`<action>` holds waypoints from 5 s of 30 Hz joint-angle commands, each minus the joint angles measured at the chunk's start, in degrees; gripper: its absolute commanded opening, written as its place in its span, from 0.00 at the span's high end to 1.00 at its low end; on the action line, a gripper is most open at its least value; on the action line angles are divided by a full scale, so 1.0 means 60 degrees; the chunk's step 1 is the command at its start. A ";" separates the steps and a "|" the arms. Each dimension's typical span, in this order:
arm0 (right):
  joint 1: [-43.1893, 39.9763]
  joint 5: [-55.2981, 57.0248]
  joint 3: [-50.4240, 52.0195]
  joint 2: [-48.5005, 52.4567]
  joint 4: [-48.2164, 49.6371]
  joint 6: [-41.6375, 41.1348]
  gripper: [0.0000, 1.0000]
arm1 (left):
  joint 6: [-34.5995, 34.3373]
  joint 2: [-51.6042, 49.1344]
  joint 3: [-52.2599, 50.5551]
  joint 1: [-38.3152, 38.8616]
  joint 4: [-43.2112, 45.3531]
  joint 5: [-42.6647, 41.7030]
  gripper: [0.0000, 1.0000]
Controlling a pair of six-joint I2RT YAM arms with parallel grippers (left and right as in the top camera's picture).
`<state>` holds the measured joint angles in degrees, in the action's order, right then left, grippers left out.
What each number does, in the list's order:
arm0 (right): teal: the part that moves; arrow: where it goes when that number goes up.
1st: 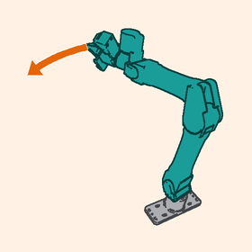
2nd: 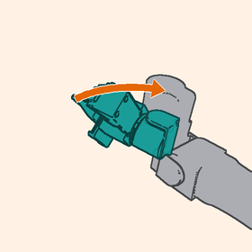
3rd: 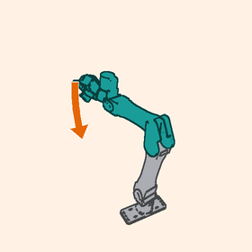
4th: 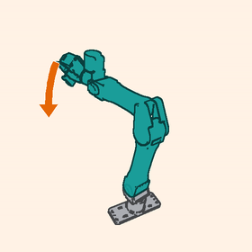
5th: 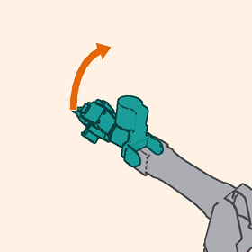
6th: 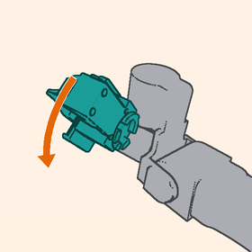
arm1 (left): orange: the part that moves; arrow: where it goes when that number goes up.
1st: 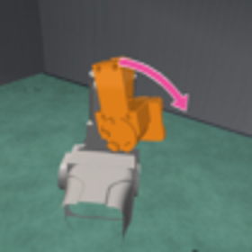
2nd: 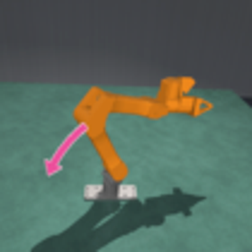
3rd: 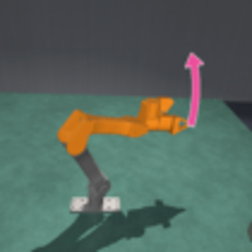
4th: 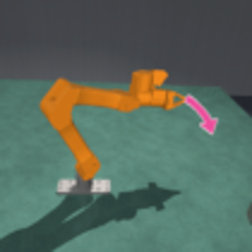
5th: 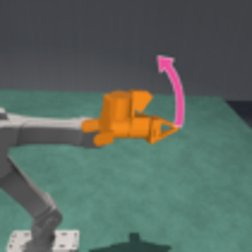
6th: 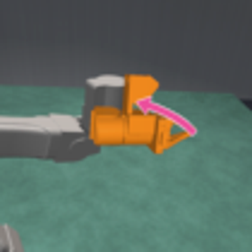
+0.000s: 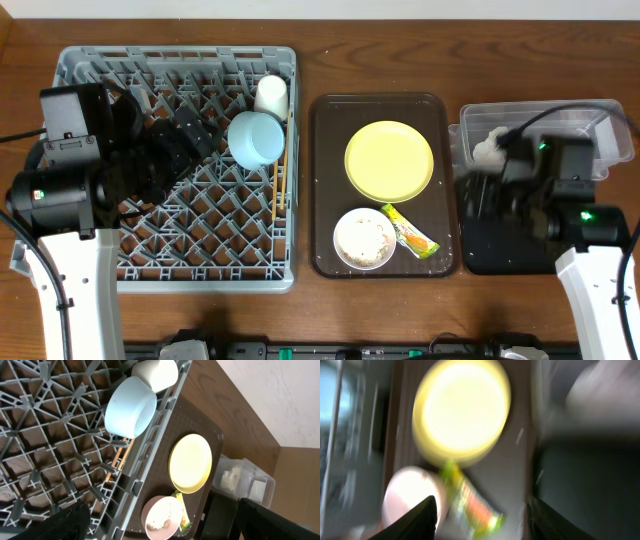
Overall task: Sort waste into correct bins and load items into the dishwasher rack
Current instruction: 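Carry the tissue right and drop it into the clear plastic bin, then lower the right gripper onto the yellow Pandan wrapper and grasp it, then carry the wrapper right and drop it into the clear bin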
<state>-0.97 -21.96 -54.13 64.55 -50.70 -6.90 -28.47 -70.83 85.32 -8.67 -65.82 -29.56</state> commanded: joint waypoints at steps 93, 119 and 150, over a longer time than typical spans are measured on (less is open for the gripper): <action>0.4353 0.2415 0.2543 0.1443 0.1559 0.1570 0.47 | 0.0066 0.0004 0.0087 -0.0015 -0.0025 0.0117 0.05; 0.4601 0.3337 0.2601 0.3861 0.2980 0.1588 0.55 | 0.0066 0.0004 0.0087 -0.0015 -0.0025 0.0117 0.05; 0.3315 0.5187 0.0539 0.0736 0.3865 -0.2153 0.99 | 0.0066 0.0004 0.0087 -0.0015 -0.0025 0.0117 0.05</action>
<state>22.44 3.20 -50.59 69.73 -28.53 -11.46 -28.47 -70.83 85.34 -8.67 -65.82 -29.56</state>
